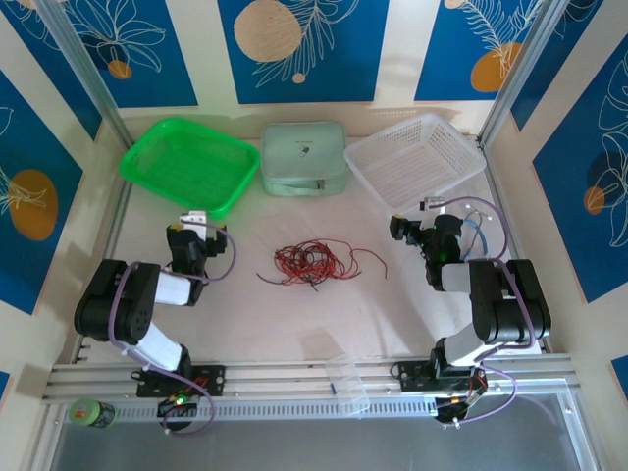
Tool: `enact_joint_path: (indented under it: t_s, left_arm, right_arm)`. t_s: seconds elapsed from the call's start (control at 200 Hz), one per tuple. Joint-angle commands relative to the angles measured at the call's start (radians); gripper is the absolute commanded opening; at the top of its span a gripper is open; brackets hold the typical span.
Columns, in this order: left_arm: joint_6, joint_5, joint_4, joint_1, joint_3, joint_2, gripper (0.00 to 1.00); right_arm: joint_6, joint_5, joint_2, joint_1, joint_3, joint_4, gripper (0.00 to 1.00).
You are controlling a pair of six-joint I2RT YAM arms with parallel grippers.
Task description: Untangle the cables
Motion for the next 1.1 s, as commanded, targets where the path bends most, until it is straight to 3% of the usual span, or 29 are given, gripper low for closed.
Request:
enact_joint_path:
  t_s: [0.0,0.095,0.21,0.34,0.495,0.6,0.695,0.845,1.095]
  left_arm:
    - [0.021,-0.015,0.053,-0.012,-0.028,-0.074,1.0]
    - [0.067,-0.189,-0.071,-0.093,-0.02,-0.238,1.0]
    - [-0.088,-0.257,-0.491,-0.107,0.103,-0.479,1.0]
    - [-0.25,-0.161,-0.892,-0.108,0.258,-0.622,1.0]
    - [-0.469,0.069,-1.136,-0.132,0.339,-0.671,1.0]
    - [-0.558,0.16,-1.268,-0.223,0.386,-0.628,1.0]
    - [-0.613,0.166,-1.336,-0.36,0.416,-0.538,1.0]
    - [-0.699,0.225,-1.276,-0.501,0.437,-0.339,0.94]
    - [-0.748,0.195,-1.17,-0.592,0.497,-0.121,0.88]
  right_arm:
    - [0.004,0.069,-0.125,0.02,0.028,-0.123,0.94]
    - [0.065,0.092,-0.279,0.027,0.133,-0.42,0.94]
    - [0.122,0.056,-0.373,0.047,0.256,-0.656,0.94]
    - [0.2,-0.03,-0.394,0.078,0.409,-0.924,0.91]
    - [0.264,-0.124,-0.357,0.211,0.603,-1.271,0.85]
    - [0.344,-0.133,-0.307,0.342,0.677,-1.441,0.79]
    - [0.433,-0.153,-0.247,0.458,0.69,-1.474,0.75]
    - [0.534,-0.134,-0.085,0.572,0.702,-1.448,0.69]
    - [0.617,-0.107,0.143,0.647,0.732,-1.375,0.62]
